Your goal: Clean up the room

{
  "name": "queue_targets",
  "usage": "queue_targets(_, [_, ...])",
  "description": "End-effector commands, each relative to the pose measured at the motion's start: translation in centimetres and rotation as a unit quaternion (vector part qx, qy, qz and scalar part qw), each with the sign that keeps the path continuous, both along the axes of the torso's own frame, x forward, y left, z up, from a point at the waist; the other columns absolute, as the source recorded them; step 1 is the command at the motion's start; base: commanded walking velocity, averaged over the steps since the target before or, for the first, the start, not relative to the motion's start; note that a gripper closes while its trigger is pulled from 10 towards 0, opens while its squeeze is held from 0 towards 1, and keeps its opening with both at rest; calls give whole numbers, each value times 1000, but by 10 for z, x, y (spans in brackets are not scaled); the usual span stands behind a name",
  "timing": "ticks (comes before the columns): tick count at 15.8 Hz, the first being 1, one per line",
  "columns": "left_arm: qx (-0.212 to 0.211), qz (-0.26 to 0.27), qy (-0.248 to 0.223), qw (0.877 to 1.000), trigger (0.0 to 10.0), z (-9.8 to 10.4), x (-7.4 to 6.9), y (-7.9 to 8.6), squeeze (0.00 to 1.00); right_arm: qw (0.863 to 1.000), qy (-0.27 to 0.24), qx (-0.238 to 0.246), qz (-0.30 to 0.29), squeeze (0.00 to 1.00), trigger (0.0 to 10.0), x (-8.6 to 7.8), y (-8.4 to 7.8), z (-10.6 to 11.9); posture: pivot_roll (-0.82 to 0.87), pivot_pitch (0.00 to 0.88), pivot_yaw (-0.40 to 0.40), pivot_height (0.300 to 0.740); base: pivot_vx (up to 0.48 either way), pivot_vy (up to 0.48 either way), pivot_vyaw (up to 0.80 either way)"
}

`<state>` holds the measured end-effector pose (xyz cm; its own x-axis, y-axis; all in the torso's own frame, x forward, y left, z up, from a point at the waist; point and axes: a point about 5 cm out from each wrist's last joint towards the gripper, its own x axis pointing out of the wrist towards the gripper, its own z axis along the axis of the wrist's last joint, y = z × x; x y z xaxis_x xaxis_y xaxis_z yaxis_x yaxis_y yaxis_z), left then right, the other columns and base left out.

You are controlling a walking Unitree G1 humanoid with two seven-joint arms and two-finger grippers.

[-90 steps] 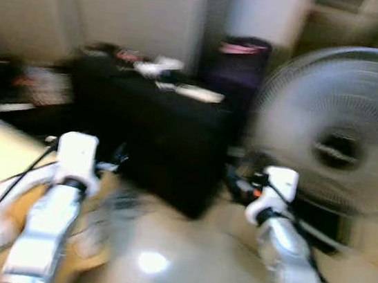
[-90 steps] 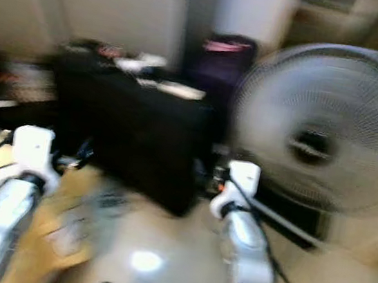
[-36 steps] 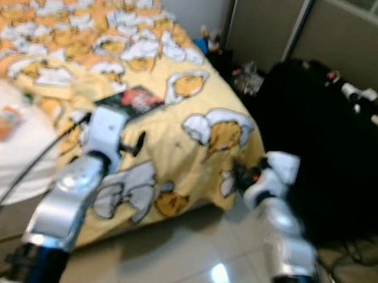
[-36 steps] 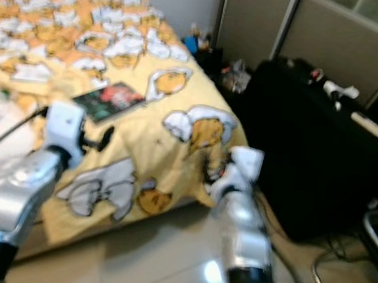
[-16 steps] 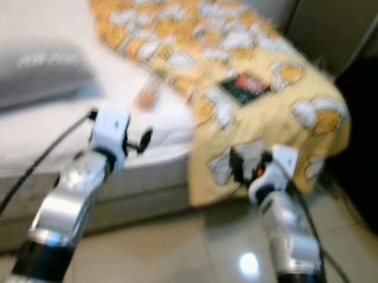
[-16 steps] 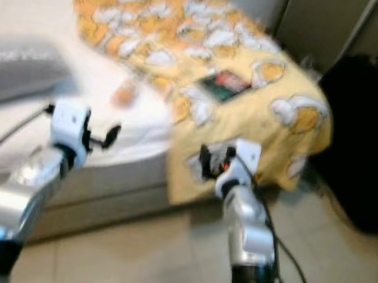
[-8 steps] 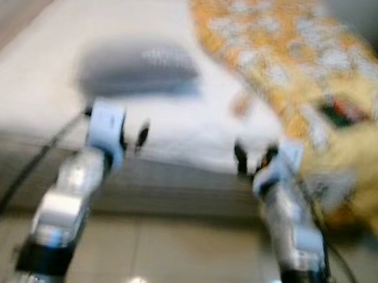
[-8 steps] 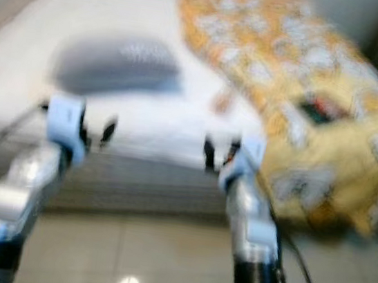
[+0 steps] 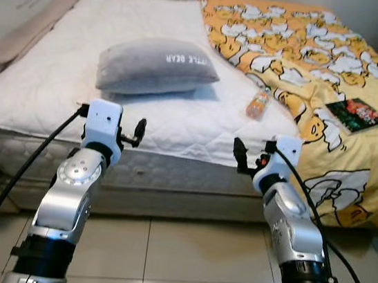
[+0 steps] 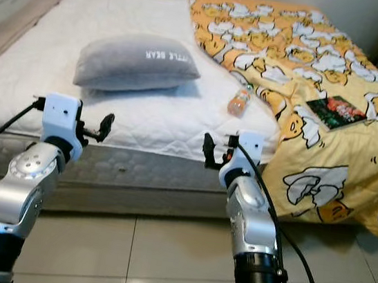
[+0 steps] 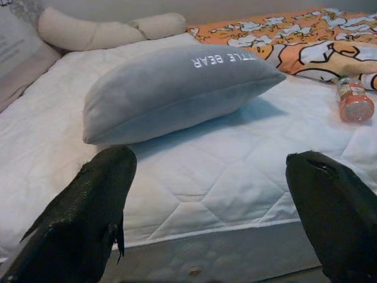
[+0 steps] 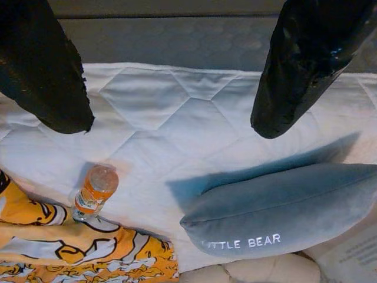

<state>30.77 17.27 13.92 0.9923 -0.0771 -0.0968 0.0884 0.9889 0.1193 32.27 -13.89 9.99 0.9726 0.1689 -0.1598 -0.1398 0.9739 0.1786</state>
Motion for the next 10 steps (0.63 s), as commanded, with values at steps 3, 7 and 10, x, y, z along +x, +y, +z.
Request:
queue_targets(3, [-2,-10,-10,1000,10000,5,4,-6,0,1000,-14,3,-10,0,10000,4,-4,7,-87,0,19,740,277,0,-675])
queue_targets(7, [-3,-9,-11,1000,10000,5,5,-7,0,1000,-17,-9,-20,0,10000,5,-7,7,-87,0,16,740,283,0,0])
queue_targets(10, [-3,-8,-12,1000,10000,5,6,-6,0,999,-19,-21,-25,0,10000,6,-7,6,-89,0,16,740,289,0,0])
